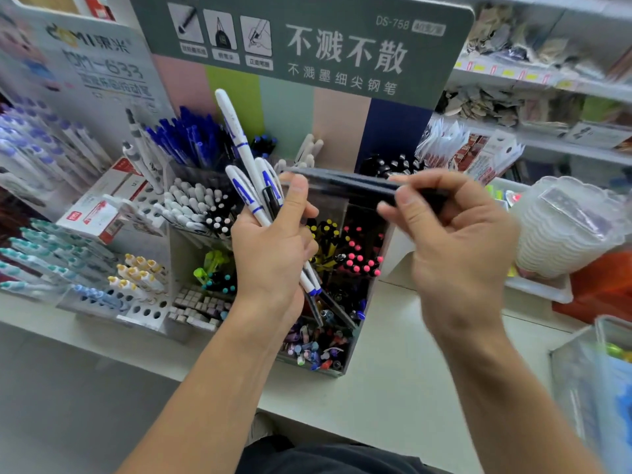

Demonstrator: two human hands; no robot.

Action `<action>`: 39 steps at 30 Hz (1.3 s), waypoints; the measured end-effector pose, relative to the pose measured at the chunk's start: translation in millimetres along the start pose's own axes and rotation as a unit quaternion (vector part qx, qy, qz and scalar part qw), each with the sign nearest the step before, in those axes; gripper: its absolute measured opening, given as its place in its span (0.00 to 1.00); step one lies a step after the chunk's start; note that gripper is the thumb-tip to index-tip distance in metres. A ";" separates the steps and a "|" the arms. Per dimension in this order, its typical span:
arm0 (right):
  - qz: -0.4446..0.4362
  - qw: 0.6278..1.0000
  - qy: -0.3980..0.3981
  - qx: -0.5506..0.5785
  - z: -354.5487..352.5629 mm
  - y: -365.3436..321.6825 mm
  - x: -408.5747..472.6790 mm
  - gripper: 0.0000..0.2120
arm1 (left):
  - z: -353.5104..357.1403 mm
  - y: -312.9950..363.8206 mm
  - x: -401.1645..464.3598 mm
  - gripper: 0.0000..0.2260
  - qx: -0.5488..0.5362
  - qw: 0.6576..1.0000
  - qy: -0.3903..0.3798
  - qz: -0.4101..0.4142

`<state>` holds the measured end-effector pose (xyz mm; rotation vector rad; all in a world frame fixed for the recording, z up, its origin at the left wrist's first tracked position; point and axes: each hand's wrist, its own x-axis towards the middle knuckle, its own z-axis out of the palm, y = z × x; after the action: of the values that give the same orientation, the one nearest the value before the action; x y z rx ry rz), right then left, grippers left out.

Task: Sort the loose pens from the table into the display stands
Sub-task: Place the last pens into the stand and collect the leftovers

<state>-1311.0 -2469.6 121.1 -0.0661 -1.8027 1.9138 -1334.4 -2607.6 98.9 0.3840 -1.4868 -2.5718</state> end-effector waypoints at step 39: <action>0.168 0.936 -0.289 -0.109 17.8 6.3 -23.6 0.18 | -19.7 38.5 28.6 0.18 -0.310 0.947 0.056 -0.066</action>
<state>-1299.1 -2495.1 110.1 0.1362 -2.5320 2.1018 -1356.1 -2650.3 118.6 0.5359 -0.5709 -2.8757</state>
